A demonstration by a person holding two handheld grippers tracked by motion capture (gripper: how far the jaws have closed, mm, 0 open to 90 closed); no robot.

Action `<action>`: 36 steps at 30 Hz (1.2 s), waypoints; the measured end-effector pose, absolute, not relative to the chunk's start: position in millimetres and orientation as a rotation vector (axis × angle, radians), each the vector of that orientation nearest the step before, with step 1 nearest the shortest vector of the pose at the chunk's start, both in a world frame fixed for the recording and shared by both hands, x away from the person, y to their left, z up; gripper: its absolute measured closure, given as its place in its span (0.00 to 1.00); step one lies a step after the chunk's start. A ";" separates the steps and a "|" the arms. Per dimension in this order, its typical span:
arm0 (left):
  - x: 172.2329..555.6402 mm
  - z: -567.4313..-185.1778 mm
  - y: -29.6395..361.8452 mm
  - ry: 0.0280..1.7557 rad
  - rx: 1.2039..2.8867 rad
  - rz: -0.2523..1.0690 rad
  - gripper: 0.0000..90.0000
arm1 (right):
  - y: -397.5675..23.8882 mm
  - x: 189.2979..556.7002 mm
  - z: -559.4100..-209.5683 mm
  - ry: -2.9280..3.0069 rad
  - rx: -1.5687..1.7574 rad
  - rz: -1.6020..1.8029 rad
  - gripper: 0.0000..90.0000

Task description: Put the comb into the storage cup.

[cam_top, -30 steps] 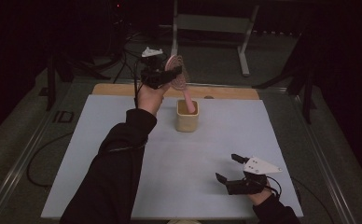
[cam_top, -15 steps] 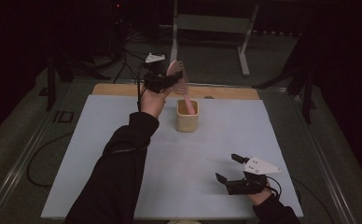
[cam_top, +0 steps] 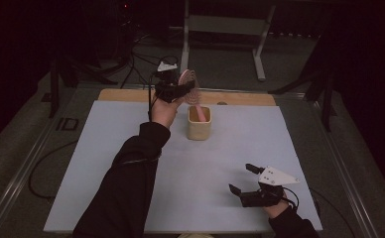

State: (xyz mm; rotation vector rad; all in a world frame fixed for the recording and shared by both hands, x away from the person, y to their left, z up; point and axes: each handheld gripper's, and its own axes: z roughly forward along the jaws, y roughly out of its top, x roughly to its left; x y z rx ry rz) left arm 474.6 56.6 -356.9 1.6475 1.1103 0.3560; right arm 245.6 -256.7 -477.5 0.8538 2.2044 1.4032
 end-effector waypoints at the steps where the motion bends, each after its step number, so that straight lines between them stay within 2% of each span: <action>1: 474.8 -357.7 56.2 1.111 1.648 0.356 0.73 | -256.8 245.7 -477.6 2.204 0.853 1.403 0.10; 36: 485.3 -391.5 60.2 1.168 1.645 0.272 0.73 | -256.4 246.0 -477.8 2.207 0.855 1.399 0.10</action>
